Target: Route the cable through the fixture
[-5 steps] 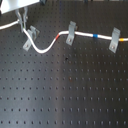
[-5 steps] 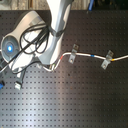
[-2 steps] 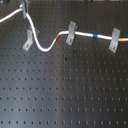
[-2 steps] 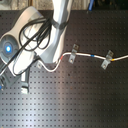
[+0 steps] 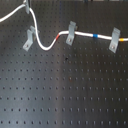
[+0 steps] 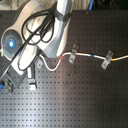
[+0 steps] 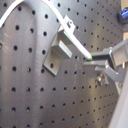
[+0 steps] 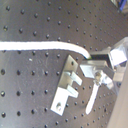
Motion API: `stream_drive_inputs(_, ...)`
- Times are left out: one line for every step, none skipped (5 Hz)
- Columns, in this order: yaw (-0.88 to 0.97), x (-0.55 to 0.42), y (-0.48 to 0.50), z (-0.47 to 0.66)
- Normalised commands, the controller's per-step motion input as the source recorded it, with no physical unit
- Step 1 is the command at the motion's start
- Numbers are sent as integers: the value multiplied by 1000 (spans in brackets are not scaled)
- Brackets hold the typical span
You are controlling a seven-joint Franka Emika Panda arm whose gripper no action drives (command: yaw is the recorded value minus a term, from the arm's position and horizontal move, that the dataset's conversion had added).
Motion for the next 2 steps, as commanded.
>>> stream_drive_inputs(-40,-382,332,298)
stream_drive_inputs(-57,-22,17,0)
